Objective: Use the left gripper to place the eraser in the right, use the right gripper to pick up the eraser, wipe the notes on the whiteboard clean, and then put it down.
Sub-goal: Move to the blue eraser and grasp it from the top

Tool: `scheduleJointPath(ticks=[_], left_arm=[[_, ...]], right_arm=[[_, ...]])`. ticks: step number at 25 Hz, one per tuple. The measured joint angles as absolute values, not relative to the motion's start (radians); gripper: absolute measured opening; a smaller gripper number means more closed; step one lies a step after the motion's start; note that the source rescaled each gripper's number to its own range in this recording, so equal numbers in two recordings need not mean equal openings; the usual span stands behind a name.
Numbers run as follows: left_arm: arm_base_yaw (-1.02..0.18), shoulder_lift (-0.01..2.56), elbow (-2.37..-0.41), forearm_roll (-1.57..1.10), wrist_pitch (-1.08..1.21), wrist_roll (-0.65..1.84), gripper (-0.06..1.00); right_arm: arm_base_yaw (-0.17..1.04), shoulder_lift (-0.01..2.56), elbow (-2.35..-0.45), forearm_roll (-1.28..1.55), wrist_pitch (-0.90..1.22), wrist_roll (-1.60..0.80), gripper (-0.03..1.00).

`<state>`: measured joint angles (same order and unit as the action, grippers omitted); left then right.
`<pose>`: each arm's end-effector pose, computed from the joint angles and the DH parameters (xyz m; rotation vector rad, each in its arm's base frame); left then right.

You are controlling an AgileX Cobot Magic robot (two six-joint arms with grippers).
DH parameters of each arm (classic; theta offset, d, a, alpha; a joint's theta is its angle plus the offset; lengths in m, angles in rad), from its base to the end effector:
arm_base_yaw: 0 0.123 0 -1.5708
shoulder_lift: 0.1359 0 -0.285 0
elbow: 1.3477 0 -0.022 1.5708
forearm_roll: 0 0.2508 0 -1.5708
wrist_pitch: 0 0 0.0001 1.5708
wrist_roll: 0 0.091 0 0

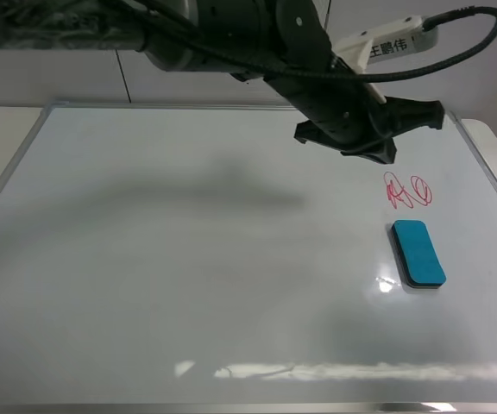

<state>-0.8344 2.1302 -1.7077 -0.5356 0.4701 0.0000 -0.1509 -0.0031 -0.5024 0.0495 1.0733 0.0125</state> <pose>0.3145 -0.3783 0.2199 0.5541 2.4208 -0.8941 -0.0055 0.0048 0.2770 0.1645 2.0439 -0.0268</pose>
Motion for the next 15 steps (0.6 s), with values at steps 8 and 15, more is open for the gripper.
scheduleJointPath(ticks=[8, 15], left_arm=[[-0.696, 1.843, -1.336, -0.329, 0.366, 0.019, 0.0], [-0.591, 1.526, -0.989, -0.159, 0.229, 0.022, 0.0]], right_arm=[[-0.151, -0.003, -0.502, 0.05, 1.073, 0.012, 1.0], [-0.151, -0.003, -0.502, 0.05, 1.073, 0.012, 1.0]])
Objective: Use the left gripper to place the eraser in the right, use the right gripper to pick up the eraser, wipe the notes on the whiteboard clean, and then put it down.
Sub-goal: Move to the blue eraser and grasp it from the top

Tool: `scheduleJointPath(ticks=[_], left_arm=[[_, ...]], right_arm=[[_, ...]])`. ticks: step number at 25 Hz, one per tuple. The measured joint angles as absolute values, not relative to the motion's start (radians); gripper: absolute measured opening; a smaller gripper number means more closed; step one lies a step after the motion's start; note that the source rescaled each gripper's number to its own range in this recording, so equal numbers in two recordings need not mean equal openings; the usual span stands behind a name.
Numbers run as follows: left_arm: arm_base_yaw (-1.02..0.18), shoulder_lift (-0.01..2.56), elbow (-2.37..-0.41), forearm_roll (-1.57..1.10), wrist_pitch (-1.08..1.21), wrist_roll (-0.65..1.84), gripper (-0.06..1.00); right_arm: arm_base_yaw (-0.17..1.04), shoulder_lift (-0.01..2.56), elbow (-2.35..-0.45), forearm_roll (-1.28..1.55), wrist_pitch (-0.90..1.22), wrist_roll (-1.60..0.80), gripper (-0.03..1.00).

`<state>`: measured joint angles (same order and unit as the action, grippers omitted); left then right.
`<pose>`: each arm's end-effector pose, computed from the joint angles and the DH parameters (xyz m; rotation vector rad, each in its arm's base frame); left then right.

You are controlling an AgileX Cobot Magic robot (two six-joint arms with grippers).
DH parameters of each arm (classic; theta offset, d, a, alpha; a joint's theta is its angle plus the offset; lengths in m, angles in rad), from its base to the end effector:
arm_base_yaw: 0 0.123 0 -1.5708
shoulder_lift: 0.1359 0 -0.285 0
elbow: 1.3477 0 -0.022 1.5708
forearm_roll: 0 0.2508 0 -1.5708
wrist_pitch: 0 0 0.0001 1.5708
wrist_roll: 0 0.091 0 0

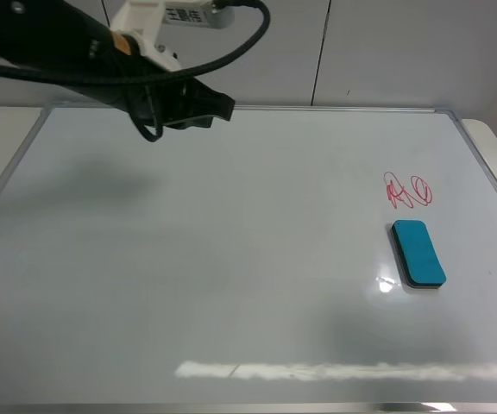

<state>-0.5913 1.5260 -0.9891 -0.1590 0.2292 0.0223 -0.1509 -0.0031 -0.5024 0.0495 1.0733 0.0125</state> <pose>0.2740 -0.1879 0.2606 0.5379 2.2176 -0.4261 -0.0055 0.0048 0.2770 0.1645 2.0439 -0.0268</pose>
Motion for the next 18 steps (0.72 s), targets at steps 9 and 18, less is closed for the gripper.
scheduleJointPath(ticks=[9, 18], left_arm=[[-0.469, 1.059, -0.729, 0.023, 0.247, 0.022, 0.06], [-0.465, 0.627, -0.68, 0.029, 0.423, -0.009, 0.94]], right_arm=[[-0.151, -0.003, -0.502, 0.05, 1.073, 0.012, 1.0], [-0.151, -0.003, -0.502, 0.05, 1.073, 0.012, 1.0]])
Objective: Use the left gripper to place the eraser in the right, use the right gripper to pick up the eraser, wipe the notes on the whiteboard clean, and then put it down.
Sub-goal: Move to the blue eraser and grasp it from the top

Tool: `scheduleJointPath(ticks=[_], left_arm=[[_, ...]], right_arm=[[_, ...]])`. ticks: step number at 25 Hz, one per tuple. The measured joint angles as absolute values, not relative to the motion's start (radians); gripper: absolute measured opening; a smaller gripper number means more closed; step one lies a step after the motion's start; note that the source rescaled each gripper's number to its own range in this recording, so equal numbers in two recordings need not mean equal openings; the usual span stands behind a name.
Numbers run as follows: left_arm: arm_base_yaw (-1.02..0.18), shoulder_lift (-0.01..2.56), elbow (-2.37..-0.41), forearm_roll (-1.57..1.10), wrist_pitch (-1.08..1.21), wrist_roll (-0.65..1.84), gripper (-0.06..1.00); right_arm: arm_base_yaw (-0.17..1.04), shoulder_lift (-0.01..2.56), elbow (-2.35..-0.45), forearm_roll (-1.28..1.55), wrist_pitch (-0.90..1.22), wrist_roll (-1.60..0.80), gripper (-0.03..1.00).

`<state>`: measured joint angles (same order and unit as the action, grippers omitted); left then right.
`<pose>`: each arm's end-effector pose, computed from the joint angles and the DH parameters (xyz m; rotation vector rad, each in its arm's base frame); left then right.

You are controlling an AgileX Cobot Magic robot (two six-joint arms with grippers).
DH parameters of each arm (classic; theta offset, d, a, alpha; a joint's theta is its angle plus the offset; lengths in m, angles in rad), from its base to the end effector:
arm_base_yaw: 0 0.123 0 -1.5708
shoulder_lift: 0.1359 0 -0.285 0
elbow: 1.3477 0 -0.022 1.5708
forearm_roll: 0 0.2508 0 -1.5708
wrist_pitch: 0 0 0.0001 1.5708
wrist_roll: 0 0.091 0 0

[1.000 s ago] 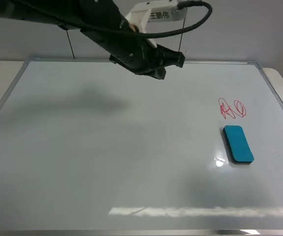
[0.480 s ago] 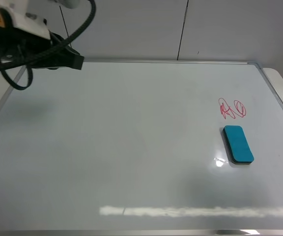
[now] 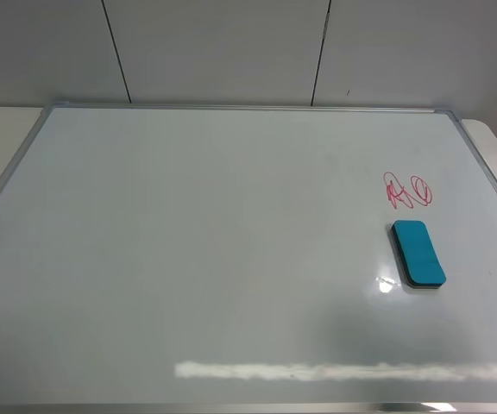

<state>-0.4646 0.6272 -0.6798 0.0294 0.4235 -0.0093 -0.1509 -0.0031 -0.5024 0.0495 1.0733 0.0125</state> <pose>0.1137 -0.0558 0.3512 0.4370 1.8130 -0.2992 -0.0055 0.0048 0.2770 0.1645 2.0439 -0.0268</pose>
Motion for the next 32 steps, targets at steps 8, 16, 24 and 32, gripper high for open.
scheduleJointPath(ticks=[8, 16, 24, 32], left_arm=[[-0.465, 0.147, -0.685, 0.03, 0.758, -0.027, 1.0], [-0.463, 0.021, -0.821, 0.071, 1.025, -0.066, 1.0], [-0.373, -0.006, -0.931, 0.14, 1.207, -0.102, 1.0], [-0.329, -0.008, -0.973, 0.086, 1.223, -0.109, 1.0]], right_arm=[[-0.151, -0.003, -0.502, 0.05, 1.073, 0.012, 1.0], [-0.151, -0.003, -0.502, 0.05, 1.073, 0.012, 1.0], [-0.151, -0.003, -0.502, 0.05, 1.073, 0.012, 1.0], [-0.151, -0.003, -0.502, 0.05, 1.073, 0.012, 1.0]])
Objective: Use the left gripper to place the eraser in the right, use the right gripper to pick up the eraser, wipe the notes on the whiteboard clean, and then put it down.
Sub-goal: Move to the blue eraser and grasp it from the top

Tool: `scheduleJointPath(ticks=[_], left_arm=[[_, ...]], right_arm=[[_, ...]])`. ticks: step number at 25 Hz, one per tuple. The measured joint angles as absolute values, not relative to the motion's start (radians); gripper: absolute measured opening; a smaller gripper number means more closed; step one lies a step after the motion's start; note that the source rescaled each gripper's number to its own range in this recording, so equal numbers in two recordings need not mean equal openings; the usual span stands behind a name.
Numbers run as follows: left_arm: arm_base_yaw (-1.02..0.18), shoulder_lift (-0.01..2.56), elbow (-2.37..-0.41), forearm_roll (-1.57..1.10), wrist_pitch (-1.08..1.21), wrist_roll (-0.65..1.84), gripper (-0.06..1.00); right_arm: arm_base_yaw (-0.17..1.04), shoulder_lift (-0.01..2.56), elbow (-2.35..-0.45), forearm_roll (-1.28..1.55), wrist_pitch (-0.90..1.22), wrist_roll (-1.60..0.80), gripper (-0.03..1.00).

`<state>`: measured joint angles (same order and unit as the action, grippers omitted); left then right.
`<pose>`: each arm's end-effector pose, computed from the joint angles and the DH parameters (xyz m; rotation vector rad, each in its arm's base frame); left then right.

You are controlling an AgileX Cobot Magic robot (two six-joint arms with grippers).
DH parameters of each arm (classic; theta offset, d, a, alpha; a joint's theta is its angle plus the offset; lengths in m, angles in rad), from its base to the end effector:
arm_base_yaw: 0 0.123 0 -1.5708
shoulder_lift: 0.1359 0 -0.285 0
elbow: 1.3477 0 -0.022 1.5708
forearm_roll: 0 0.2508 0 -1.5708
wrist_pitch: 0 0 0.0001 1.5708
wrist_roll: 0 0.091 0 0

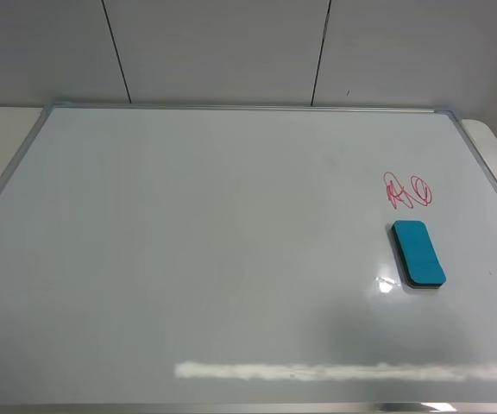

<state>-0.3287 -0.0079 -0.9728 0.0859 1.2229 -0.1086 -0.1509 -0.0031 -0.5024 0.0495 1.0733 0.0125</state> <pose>-0.0842 0.0365 0.3757 0.1557 1.7226 -0.2317 -0.0055 0.0048 0.2770 0.1645 2.0439 -0.0268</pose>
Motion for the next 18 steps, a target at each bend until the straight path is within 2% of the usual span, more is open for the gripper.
scheduleJointPath(ticks=[5, 8, 13, 15, 18], left_arm=[[-0.329, -0.008, -1.041, 0.107, 1.222, -0.098, 1.0], [-0.329, -0.009, -1.016, 0.146, 1.221, -0.08, 1.0], [-0.329, -0.009, -0.809, 0.085, 1.212, -0.044, 1.0], [-0.329, -0.008, -0.65, 0.048, 1.123, -0.023, 1.0], [-0.329, -0.008, -0.541, -0.006, 1.088, -0.019, 1.0]], right_arm=[[-0.151, -0.003, -0.502, 0.05, 1.073, 0.012, 1.0], [-0.151, -0.003, -0.502, 0.05, 1.073, 0.012, 1.0], [-0.151, -0.003, -0.502, 0.05, 1.073, 0.012, 1.0], [-0.151, -0.003, -0.502, 0.05, 1.073, 0.012, 1.0], [-0.151, -0.003, -0.502, 0.05, 1.073, 0.012, 1.0]])
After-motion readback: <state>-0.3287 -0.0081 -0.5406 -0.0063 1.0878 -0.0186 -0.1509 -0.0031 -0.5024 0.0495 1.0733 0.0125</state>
